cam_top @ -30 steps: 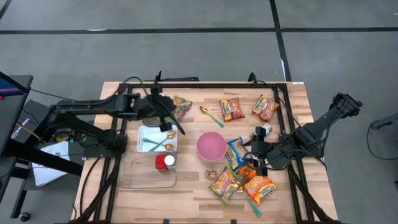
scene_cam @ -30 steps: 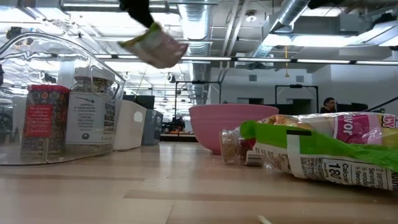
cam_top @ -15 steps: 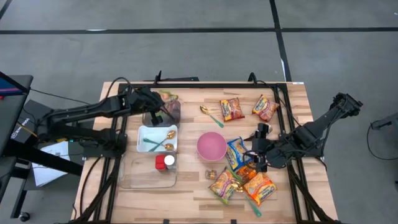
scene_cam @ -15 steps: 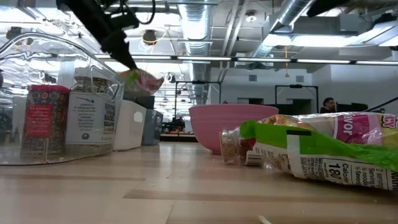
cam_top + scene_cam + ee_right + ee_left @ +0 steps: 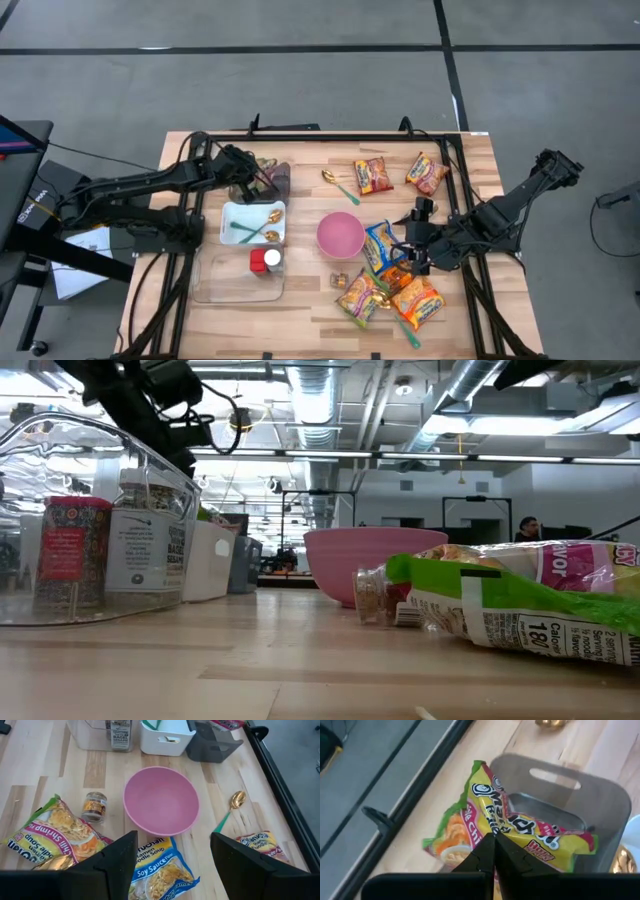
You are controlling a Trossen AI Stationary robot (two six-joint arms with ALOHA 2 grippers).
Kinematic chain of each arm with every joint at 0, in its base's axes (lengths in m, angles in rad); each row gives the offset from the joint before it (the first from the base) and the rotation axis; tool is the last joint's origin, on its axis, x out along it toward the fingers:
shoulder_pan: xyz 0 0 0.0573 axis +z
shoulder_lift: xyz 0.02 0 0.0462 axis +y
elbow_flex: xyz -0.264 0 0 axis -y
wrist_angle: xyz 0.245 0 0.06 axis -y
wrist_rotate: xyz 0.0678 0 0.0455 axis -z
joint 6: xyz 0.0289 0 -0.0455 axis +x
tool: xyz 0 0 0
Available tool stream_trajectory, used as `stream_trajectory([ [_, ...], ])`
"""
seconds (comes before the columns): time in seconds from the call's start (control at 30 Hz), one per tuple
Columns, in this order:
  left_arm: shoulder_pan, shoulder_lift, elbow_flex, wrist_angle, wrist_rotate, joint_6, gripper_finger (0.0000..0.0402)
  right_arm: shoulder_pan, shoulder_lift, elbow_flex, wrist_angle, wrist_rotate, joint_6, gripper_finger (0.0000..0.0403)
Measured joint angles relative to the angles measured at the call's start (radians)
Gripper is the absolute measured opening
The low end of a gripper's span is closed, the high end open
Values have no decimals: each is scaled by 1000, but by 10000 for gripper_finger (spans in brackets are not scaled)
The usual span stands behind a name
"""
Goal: Pick & Place Food Item
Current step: Put the green noodle pack into the black transparent bin
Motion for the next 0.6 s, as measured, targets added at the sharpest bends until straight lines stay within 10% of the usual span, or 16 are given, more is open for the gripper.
stream_trajectory([
  [0.6, -1, 0, -101, -1, -59, -169, 0, 0, 0, 0, 0, 1, 0, 244],
])
